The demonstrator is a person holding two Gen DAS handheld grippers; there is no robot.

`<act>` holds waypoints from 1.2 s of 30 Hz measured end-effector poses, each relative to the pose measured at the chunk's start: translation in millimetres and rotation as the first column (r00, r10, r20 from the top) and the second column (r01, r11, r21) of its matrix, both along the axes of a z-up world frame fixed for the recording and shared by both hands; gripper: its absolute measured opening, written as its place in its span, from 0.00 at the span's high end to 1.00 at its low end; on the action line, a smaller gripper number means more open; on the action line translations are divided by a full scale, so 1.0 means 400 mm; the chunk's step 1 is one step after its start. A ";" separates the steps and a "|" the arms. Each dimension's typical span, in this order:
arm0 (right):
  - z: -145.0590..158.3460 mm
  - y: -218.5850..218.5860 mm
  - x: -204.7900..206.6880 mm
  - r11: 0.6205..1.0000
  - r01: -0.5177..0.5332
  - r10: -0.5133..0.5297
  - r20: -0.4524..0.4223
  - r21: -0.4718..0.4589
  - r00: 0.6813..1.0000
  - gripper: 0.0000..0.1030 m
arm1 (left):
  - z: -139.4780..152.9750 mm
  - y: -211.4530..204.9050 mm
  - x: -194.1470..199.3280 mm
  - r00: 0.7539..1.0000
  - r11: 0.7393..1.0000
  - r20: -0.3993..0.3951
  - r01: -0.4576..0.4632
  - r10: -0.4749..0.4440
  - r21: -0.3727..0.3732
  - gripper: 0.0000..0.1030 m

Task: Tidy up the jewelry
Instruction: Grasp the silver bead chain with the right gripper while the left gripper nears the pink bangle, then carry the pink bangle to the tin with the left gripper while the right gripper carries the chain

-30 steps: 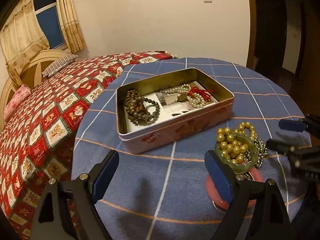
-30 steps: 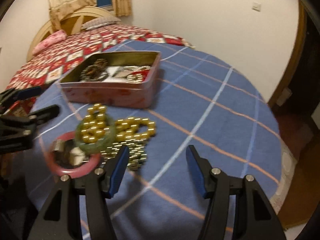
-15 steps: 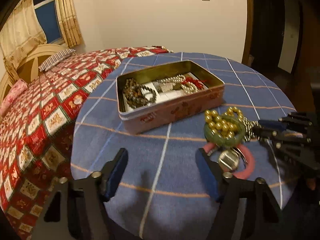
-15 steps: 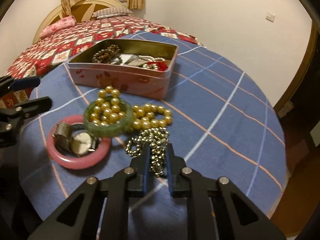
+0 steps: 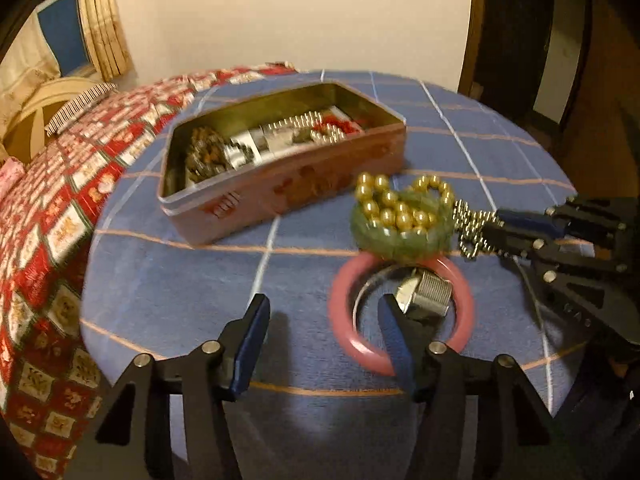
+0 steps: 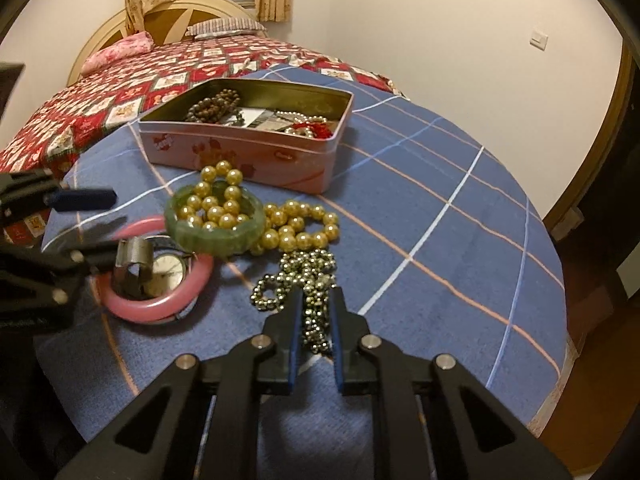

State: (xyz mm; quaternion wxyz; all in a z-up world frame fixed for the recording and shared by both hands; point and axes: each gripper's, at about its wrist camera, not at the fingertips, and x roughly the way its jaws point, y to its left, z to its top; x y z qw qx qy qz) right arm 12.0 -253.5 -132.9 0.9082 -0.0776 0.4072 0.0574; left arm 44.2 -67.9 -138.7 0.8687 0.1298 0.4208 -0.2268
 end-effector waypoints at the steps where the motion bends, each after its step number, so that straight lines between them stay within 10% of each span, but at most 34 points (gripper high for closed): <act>1: 0.000 0.000 0.000 1.000 0.000 0.000 0.002 -0.001 1.000 0.85 | -0.011 -0.005 0.003 1.000 1.000 -0.012 0.006 -0.006 0.008 0.52; 6: 0.000 0.002 0.000 1.000 -0.001 0.001 0.006 0.000 1.000 0.85 | -0.011 -0.009 0.003 0.999 0.999 -0.016 0.030 -0.031 -0.015 0.85; 19: 0.037 -0.006 -0.009 0.999 -0.003 0.001 0.050 0.033 0.999 0.88 | 0.118 0.035 -0.036 0.990 0.998 0.142 0.026 -0.017 -0.060 0.86; 36: 0.015 -0.008 -0.001 0.999 -0.008 0.007 0.017 0.038 1.000 0.88 | -0.003 0.034 0.019 1.000 1.000 0.001 -0.005 0.005 -0.021 0.77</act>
